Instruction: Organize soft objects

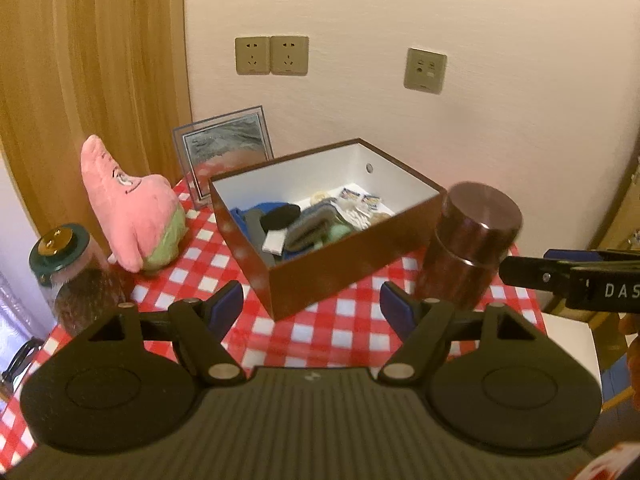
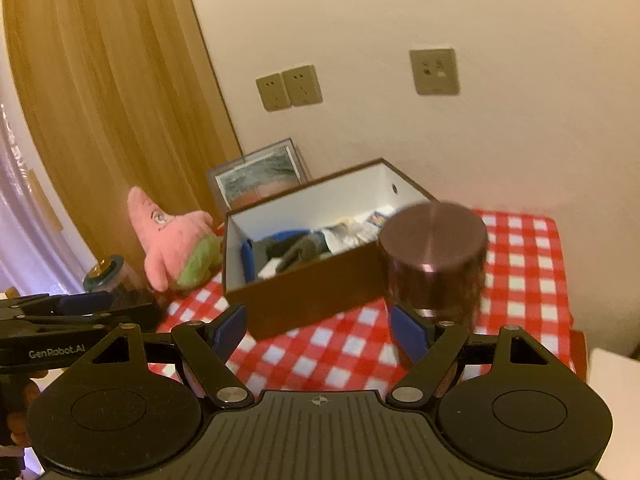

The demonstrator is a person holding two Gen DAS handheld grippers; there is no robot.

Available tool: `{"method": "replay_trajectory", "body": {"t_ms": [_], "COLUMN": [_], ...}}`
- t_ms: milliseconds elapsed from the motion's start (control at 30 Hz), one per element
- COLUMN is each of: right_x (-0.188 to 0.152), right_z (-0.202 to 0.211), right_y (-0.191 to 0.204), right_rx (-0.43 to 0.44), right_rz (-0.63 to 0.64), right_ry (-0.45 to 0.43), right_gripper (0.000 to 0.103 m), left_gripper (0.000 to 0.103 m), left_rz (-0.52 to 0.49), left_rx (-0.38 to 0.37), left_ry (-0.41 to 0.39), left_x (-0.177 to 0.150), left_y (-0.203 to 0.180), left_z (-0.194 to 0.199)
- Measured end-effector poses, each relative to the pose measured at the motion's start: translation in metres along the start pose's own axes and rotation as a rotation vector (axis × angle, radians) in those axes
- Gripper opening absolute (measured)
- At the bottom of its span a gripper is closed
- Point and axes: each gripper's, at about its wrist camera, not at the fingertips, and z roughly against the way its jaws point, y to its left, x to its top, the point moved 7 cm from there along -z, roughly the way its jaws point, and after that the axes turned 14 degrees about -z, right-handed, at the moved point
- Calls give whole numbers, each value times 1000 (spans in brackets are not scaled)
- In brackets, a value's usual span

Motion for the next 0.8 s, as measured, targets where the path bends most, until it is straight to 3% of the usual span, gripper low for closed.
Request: {"method": "replay_trajectory", "body": {"t_ms": [300,467,800], "right_x": [-18,-21,-40], "right_z": [41,61,115], "right_y": [-21,-44,-120], "right_rx": [42,93,239], "right_rz": [42,84,206], "right_ry": [24,50,166], "right_gripper": [79,79,79], "left_gripper": [72,72,72], "left_rz": [31,68,208], "left_rx": [37,99,251], "left_ry": [29,53,109], "left_x": [-24,-36,-67], "left_y": [-44,-80,-194], "left_z": [44,65,110]}}
